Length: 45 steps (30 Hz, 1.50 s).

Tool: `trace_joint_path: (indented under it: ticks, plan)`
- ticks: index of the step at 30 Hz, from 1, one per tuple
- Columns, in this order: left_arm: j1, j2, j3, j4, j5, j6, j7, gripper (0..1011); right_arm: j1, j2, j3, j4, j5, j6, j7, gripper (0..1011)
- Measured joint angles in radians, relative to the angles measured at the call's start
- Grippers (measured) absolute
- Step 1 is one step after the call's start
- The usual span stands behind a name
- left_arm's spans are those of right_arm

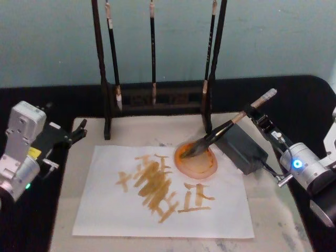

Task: Pick up the brush from the inkstone, write on the paper, then place the brush back to its original position.

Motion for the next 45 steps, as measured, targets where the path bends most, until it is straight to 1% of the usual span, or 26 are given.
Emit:
trace_joint_path:
  ticks: [18, 32, 33, 34, 37, 39, 41, 42, 43, 44, 45]
  plan:
    - [0.0, 0.0, 0.0, 0.0, 0.0, 0.0, 0.0, 1010, 0.01, 0.023, -0.037, 0.011, 0.027, -0.023, -0.022, 176]
    - [0.0, 0.0, 0.0, 0.0, 0.0, 0.0, 0.0, 1010, 0.01, 0.021, -0.033, 0.01, 0.026, -0.021, -0.02, 181]
    - [0.0, 0.0, 0.0, 0.0, 0.0, 0.0, 0.0, 1010, 0.01, 0.021, -0.033, 0.01, 0.026, -0.021, -0.02, 204]
    - [0.0, 0.0, 0.0, 0.0, 0.0, 0.0, 0.0, 1010, 0.009, 0.021, -0.033, 0.01, 0.026, -0.021, -0.019, 258]
    - [0.0, 0.0, 0.0, 0.0, 0.0, 0.0, 0.0, 1009, 0.009, 0.021, -0.033, 0.009, 0.026, -0.02, -0.019, 307]
    - [0.0, 0.0, 0.0, 0.0, 0.0, 0.0, 0.0, 1010, 0.009, 0.021, -0.032, 0.009, 0.026, -0.02, -0.019, 392]
    - [0.0, 0.0, 0.0, 0.0, 0.0, 0.0, 0.0, 1010, 0.009, 0.02, -0.032, 0.009, 0.026, -0.02, -0.018, 430]
    - [0.0, 0.0, 0.0, 0.0, 0.0, 0.0, 0.0, 1010, 0.009, 0.02, -0.032, 0.009, 0.026, -0.02, -0.018, 491]
    - [0.0, 0.0, 0.0, 0.0, 0.0, 0.0, 0.0, 1010, 0.009, 0.02, -0.032, 0.009, 0.026, -0.02, -0.018, 505]
    - [0.0, 0.0, 0.0, 0.0, 0.0, 0.0, 0.0, 1010, 0.009, 0.02, -0.032, 0.009, 0.026, -0.02, -0.018, 554]
    - [0.0, 0.0, 0.0, 0.0, 0.0, 0.0, 0.0, 1010, 0.008, 0.02, -0.032, 0.009, 0.026, -0.02, -0.018, 566]
